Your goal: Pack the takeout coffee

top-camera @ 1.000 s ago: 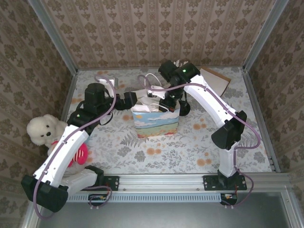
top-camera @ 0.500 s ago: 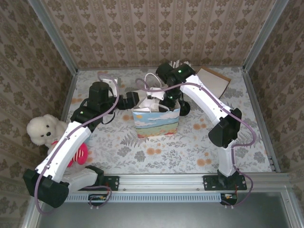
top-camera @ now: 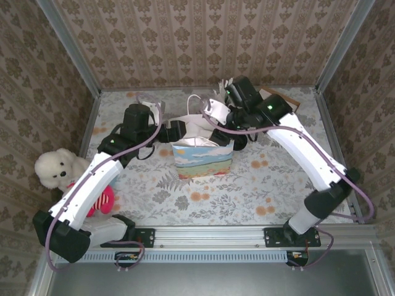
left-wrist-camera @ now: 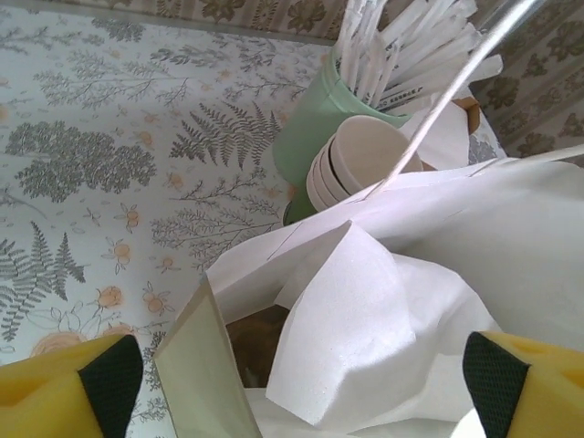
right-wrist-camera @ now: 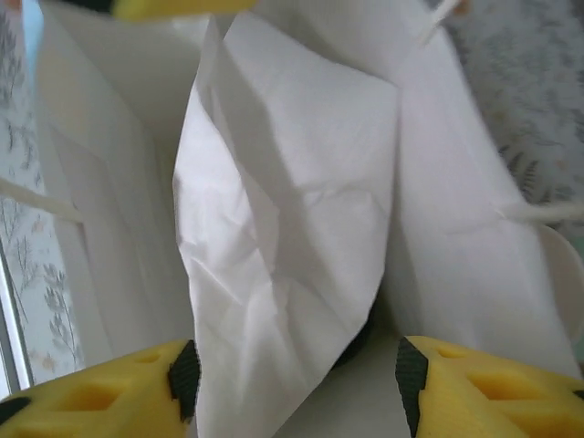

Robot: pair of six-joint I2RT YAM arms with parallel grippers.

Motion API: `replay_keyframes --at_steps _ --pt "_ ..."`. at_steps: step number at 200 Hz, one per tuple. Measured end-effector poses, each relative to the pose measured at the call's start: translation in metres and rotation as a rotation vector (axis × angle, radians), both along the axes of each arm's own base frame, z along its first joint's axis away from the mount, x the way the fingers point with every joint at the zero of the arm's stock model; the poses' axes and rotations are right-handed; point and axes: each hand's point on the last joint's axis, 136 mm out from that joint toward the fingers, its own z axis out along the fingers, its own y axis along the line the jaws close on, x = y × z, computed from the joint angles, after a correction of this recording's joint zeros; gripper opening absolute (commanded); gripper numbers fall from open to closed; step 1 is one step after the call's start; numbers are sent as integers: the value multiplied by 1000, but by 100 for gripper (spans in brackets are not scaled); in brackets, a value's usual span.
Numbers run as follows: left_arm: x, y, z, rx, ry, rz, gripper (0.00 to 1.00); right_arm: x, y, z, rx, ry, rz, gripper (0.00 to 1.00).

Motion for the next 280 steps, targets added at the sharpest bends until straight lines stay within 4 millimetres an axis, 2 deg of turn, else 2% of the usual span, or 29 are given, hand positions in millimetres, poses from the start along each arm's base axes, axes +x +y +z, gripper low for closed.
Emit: replay_keyframes --at_steps 5,31,71,103,171,204,234,248,271,280 --pt "-1 1 -1 8 2 1 78 2 -1 5 20 -27 -20 100" --pt "-3 2 -6 30 26 9 62 11 -17 27 137 -139 -179 100" --pt "-2 -2 -19 58 69 10 52 26 -62 40 261 -236 -473 100" --pt "6 -9 -25 73 90 3 52 30 -85 31 343 -236 -623 100" --pt "20 -25 -28 92 92 -23 52 30 -138 -4 415 -183 -860 100" --pt "21 -26 -27 99 92 -26 64 27 -157 -10 443 -176 -927 100" --pt "20 -22 -16 108 61 -14 72 27 -170 -11 464 -195 -983 100" --pt "15 -15 -5 114 30 -4 80 28 -178 -16 455 -217 -1022 100" --pt "4 4 25 116 -76 26 99 30 -198 -34 409 -263 -1116 100" --pt "-1 15 35 122 -121 56 100 29 -208 -45 398 -272 -1158 100"
